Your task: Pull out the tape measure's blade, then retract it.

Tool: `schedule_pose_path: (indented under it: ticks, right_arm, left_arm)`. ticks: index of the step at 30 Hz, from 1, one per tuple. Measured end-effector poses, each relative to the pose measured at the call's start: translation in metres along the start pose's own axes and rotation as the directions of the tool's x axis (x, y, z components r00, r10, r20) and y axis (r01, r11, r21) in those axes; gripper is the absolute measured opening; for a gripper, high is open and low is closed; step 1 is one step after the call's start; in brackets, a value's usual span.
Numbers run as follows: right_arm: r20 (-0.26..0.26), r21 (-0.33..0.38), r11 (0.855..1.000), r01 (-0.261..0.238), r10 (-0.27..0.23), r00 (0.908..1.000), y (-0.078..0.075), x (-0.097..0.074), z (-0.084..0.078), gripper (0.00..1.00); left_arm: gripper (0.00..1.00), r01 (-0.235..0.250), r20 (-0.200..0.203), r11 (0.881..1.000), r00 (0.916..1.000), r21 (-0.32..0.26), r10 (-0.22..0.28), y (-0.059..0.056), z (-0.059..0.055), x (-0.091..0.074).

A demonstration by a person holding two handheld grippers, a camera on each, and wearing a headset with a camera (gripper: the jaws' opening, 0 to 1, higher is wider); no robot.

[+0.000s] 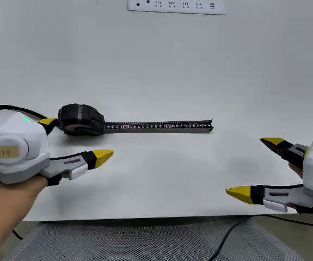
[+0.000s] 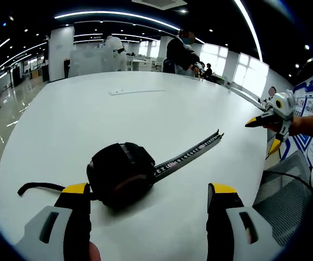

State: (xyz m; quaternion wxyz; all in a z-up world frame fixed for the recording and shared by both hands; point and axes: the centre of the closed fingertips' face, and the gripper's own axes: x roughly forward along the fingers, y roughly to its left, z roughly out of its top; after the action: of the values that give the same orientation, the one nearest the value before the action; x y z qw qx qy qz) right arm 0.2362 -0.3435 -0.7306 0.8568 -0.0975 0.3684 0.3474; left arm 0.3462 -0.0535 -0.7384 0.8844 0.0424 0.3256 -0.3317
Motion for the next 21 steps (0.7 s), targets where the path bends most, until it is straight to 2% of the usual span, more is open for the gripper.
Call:
schedule_pose_path:
  ticks: [1,5,8,12,16,21]
  right_arm:
    - [0.002,0.001,1.000,-0.003,0.003,1.0000,0.000,0.001,0.001,0.85]
    - [-0.001,-0.002,1.000,-0.006,0.006,1.0000,0.000,0.003,0.001,0.84]
    - [-0.002,-0.006,1.000,-0.006,0.006,1.0000,-0.001,0.004,0.002,0.83]
    - [0.003,-0.009,1.000,-0.005,0.005,1.0000,-0.004,0.005,0.005,0.81]
    - [0.001,-0.020,1.000,-0.014,0.014,0.9999,-0.009,0.009,0.006,0.75]
    - [0.002,-0.044,0.999,-0.024,0.024,0.9997,-0.014,0.014,0.012,0.70]
  left_arm:
    - [0.85,-0.012,0.008,1.000,0.9999,-0.018,0.013,0.001,0.001,0.001]
    - [0.85,-0.050,0.014,0.998,0.9986,-0.029,0.051,0.002,0.004,0.005]
    - [0.84,-0.070,0.018,0.995,0.9973,-0.070,0.072,0.004,0.007,0.007]
    - [0.80,-0.094,0.006,0.992,0.9955,-0.083,0.094,0.009,0.006,0.010]
    - [0.81,-0.123,0.013,0.984,0.9920,-0.128,0.126,0.010,0.008,0.014]
    - [0.79,-0.162,0.011,0.975,0.9861,-0.151,0.166,0.015,0.009,0.017]
